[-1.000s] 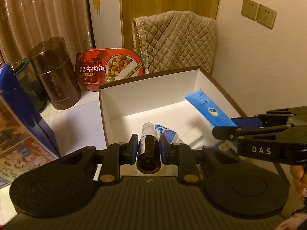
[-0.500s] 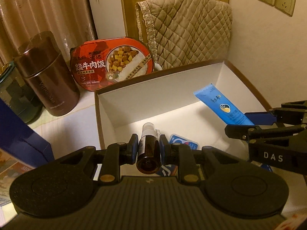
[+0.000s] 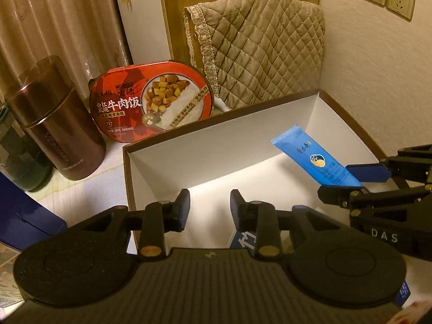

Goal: Organize rigid objects

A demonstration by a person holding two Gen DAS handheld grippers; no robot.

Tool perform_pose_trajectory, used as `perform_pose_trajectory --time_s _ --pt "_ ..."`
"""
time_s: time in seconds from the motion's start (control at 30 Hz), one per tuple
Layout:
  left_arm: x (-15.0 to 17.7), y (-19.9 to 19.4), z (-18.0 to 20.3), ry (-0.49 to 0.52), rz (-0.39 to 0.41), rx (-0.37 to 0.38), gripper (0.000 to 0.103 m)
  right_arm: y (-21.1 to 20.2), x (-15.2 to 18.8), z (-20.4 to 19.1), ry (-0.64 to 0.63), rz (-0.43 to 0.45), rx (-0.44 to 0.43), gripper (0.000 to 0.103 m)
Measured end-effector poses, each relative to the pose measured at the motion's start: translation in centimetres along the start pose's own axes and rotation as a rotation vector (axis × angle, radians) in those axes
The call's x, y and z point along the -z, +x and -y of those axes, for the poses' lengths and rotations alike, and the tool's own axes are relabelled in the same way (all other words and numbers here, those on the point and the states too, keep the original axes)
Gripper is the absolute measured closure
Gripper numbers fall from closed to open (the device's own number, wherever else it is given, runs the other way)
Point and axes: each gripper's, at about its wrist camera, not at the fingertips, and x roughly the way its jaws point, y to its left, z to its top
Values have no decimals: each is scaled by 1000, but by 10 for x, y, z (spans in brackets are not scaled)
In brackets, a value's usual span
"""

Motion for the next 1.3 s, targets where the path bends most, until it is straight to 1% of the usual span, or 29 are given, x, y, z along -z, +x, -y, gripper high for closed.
perform_pose_trajectory --time_s 0.47,0.57,0.63,0.73,0.77,0.8,0.83,0.9,1.07,1.17,1.3 --pt "4 -8 -3 2 12 4 66 1 -3 1 -7 14 11 68" --pt "6 -11 -3 -1 15 4 59 0 -3 1 -12 32 4 68" --pt "8 -15 -3 -2 24 2 51 -4 -3 1 -13 44 -7 67" --pt "12 -23 -3 -4 39 5 48 -9 -2 0 -13 55 -14 64" --pt "14 -27 -3 -4 44 8 47 -13 0 0 -10 60 -18 61" --pt "16 -31 -4 -6 50 11 45 -16 2 0 -7 64 -24 58" --pt "19 -36 -4 -9 58 12 39 -20 5 0 -1 68 -32 56" --pt "24 -47 -3 -11 76 11 33 -28 11 1 10 73 -48 53" --pt "44 -82 -2 -23 105 8 30 -54 29 -4 37 93 -93 49" --pt "59 -107 -4 -64 106 11 31 -70 41 -8 74 103 -97 49" --pt "85 -144 -8 -114 105 -18 31 -96 58 -15 116 100 -123 48"
